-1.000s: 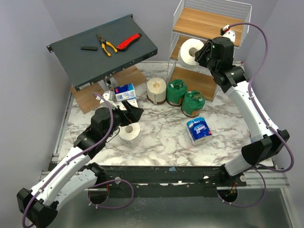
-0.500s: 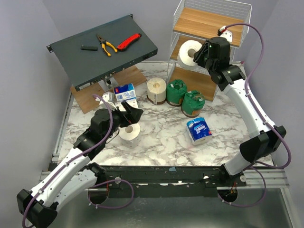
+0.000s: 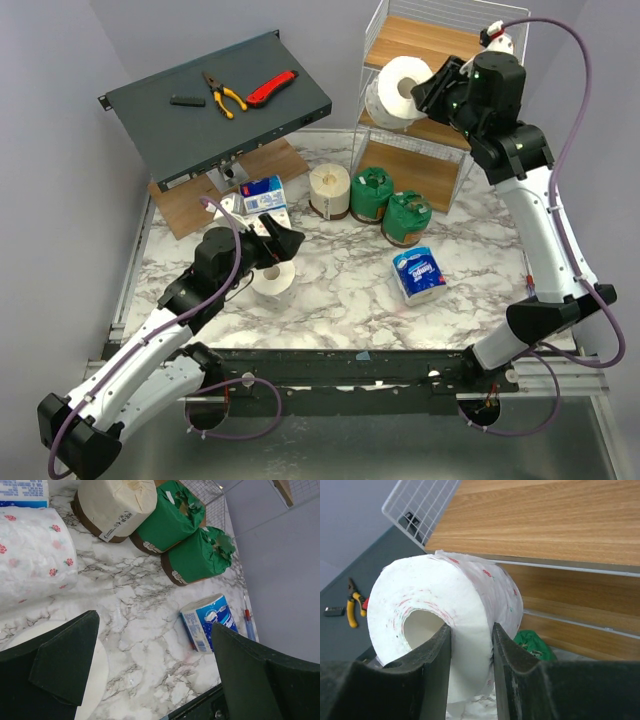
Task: Place and organize the paper towels onto the shelf
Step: Place the paper towel on the shelf.
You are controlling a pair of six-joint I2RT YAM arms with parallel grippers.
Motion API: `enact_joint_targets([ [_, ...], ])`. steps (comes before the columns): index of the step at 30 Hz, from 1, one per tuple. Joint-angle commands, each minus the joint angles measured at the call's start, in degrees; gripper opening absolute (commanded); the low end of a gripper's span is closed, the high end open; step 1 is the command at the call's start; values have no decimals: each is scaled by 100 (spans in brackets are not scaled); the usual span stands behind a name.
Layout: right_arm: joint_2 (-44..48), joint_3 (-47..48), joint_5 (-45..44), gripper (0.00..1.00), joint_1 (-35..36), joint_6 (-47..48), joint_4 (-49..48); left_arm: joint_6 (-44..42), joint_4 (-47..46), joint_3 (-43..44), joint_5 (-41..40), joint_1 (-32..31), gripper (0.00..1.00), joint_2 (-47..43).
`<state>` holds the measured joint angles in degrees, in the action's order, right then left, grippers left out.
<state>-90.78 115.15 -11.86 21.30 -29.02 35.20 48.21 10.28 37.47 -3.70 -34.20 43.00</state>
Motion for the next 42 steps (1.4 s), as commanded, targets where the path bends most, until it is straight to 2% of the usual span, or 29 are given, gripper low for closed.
enact_joint_targets([
  [1, 221, 612, 136, 32, -21, 193, 160, 125, -121, 19, 212, 29, 97, -69],
  [10, 133, 1051, -129, 32, -22, 221, -214, 139, 105, 33, 156, 30, 97, -245],
  [16, -392, 1840, -338, 33, -21, 272, -214, 87, 123, 204, 195, 22, 97, -75],
  [22, -421, 1496, -630, 33, -21, 303, -785, 97, 78, 185, 238, 27, 97, 33],
  [32, -912, 1982, -953, 34, -34, 382, -1079, -97, 131, 396, 168, 28, 97, 256],
  [42, -1194, 2211, -915, 36, -135, 278, -1112, -179, 149, 514, 160, 31, 98, 446],
])
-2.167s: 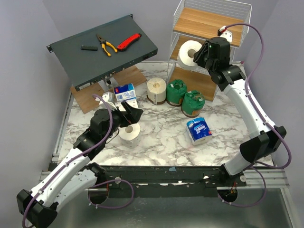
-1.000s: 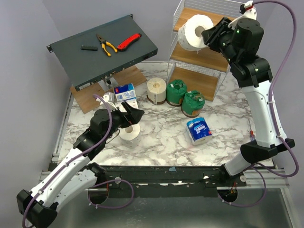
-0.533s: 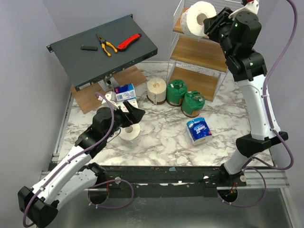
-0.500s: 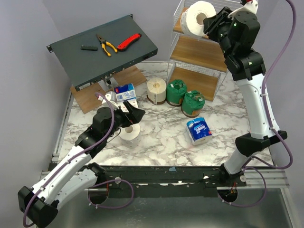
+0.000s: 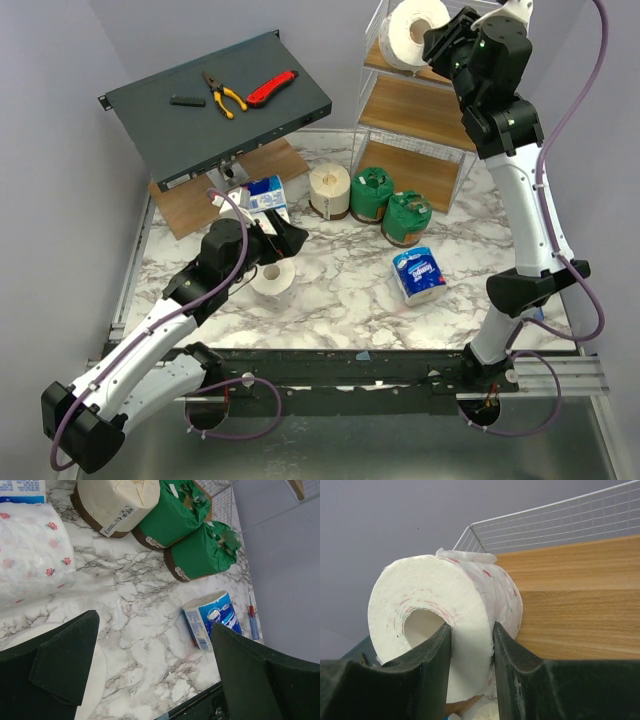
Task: Place and organize the paper towels onto the shelf
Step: Place the paper towel on the shelf.
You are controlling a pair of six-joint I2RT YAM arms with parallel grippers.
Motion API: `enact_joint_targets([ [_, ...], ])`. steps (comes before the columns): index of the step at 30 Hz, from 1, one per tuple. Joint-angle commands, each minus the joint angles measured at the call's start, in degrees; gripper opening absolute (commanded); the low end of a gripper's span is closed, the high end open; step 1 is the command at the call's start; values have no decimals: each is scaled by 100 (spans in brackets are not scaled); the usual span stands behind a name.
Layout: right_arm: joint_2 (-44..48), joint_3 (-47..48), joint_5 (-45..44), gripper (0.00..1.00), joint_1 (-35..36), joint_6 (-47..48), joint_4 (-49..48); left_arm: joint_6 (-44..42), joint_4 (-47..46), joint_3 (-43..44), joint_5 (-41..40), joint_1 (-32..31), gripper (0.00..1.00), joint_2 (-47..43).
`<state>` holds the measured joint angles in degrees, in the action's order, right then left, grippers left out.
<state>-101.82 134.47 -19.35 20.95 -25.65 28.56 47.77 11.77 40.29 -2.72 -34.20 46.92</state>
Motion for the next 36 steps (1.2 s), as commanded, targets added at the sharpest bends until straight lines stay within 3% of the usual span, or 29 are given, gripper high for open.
enact_joint_targets([
  [1, -108, 289, -158, 37, -113, -56, -446, -137, -1, 250, 61, 27, 97, 81],
  [19, -295, 202, 107, 46, -302, -244, -438, -66, -29, 277, 57, 27, 97, 171],
  [36, -470, 226, 147, 65, -346, -301, -419, -48, -109, 301, 151, 27, 98, 289],
])
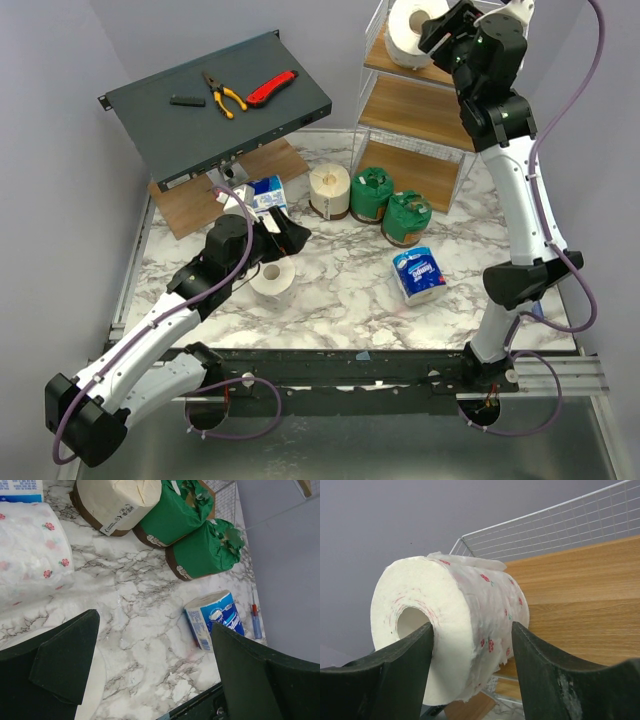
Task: Place and organize the paper towels onto the shelf
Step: Place the paper towel on the shelf.
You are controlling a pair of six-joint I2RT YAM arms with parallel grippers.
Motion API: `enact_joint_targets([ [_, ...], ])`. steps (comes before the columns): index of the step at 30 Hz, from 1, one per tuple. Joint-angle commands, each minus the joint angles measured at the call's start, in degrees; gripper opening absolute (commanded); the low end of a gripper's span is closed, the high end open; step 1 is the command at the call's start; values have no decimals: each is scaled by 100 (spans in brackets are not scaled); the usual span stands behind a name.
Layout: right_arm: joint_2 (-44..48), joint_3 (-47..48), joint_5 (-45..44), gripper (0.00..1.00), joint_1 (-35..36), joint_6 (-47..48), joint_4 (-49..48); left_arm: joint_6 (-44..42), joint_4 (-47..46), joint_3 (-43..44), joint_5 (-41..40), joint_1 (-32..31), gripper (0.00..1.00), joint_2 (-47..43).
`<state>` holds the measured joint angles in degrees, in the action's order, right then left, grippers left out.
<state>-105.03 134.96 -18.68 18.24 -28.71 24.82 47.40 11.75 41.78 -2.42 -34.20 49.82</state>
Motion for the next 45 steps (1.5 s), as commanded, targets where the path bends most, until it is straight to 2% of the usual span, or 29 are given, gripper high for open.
enact_joint_targets([
  [1, -158, 186, 75, 66, -75, -3, -40, -18, -110, 147, 110, 27, 98, -5],
  [9, -202, 327, 91, 77, -140, -72, -47, -41, -71, 198, 97, 34, 98, 12],
  [25, -184, 395, 285, 81, -312, -188, -104, -64, -9, 278, 92, 27, 98, 41],
  [37, -81, 403, 338, 94, -313, -178, -140, -43, -32, 279, 106, 28, 98, 38],
  [45, 149, 145, 615, 94, -312, -172, -267, -34, -21, 245, 116, 27, 99, -25],
])
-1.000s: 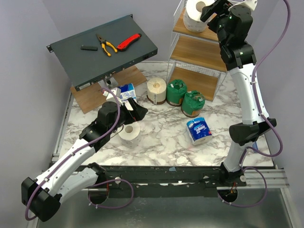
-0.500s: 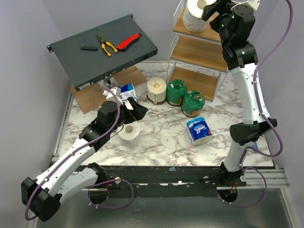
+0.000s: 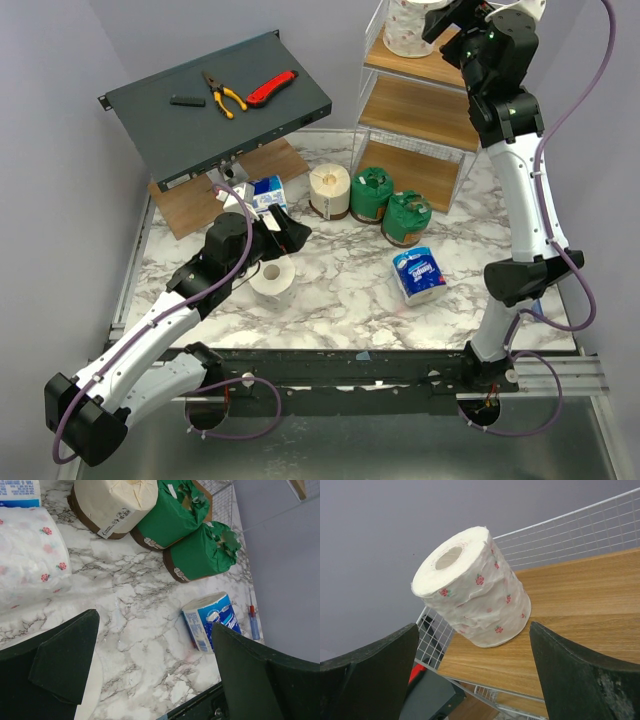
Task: Place and organize the paper towels onto the shelf
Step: Place the paper towel on the shelf.
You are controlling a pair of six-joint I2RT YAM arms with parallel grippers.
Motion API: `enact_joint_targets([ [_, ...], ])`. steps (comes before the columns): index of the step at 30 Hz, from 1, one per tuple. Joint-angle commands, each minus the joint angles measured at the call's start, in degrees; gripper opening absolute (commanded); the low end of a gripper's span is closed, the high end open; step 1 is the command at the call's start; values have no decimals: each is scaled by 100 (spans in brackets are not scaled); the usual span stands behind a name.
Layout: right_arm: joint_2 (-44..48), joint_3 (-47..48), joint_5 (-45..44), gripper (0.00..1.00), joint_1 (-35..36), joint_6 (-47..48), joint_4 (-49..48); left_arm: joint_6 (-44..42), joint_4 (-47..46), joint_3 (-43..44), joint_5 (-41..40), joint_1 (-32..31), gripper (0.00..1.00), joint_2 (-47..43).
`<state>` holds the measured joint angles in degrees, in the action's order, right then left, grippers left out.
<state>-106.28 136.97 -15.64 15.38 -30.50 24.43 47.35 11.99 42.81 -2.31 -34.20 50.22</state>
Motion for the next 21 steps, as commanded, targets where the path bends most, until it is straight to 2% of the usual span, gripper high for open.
enact_joint_targets([
  [1, 328, -157, 411, 93, -26, 26, -311, -25, -54, 124, 106, 27, 99, -79],
  [9, 1173, -2117, 1032, 88, 86, 497, -1680, 19, -126, -103, 45, 29, 99, -234],
  [13, 1707, -2979, 1138, 87, 395, 894, -1959, -22, -51, -125, -32, 27, 98, -308],
  [18, 2502, -4318, 661, 87, 1322, 1530, -2202, -142, 130, -72, -208, 36, 99, -447],
  [21, 2913, -4975, 399, 87, 1595, 1541, -2175, -194, 293, -71, -432, 36, 98, -562],
])
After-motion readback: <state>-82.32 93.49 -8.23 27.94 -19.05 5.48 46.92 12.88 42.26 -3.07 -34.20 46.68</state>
